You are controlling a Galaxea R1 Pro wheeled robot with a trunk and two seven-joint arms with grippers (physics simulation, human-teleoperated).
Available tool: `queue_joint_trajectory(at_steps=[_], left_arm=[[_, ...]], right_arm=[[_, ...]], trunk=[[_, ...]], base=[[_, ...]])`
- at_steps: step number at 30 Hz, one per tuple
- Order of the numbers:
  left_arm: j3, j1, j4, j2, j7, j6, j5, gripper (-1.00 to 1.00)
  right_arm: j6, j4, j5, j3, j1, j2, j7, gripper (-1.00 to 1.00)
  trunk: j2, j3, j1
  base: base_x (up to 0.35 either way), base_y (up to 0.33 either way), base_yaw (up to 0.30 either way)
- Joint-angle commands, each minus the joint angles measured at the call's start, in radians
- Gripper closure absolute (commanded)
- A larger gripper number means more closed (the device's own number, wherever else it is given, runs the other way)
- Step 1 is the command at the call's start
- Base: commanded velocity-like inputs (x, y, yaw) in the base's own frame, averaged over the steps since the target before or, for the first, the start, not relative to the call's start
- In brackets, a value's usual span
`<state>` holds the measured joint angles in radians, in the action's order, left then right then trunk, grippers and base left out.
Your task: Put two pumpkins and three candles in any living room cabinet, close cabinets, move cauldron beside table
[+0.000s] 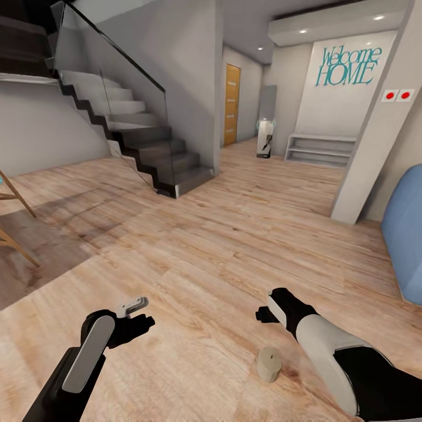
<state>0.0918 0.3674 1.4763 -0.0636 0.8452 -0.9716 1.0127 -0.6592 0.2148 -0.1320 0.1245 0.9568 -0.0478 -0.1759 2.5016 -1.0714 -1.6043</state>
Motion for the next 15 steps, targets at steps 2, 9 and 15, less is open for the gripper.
queue_joint_trajectory(at_steps=[2,9,15], left_arm=[[0.002,0.001,0.001,-0.001,0.010,-0.001,0.009,-1.00],[0.002,0.001,0.001,-0.001,0.010,-0.001,0.009,-1.00],[0.001,0.001,0.004,-0.001,0.010,-0.001,0.011,-1.00]], right_arm=[[-0.004,0.001,-0.011,0.007,0.000,0.000,-0.007,-1.00],[0.003,0.003,-0.011,0.007,0.002,0.002,-0.007,-1.00],[0.044,0.003,-0.010,0.007,0.048,0.007,-0.007,-1.00]], trunk=[[0.001,-0.009,-0.001],[0.003,-0.036,-0.004],[0.004,-0.059,-0.006]], base=[[0.000,0.000,0.000],[0.000,0.000,0.000],[0.000,0.000,0.000]])
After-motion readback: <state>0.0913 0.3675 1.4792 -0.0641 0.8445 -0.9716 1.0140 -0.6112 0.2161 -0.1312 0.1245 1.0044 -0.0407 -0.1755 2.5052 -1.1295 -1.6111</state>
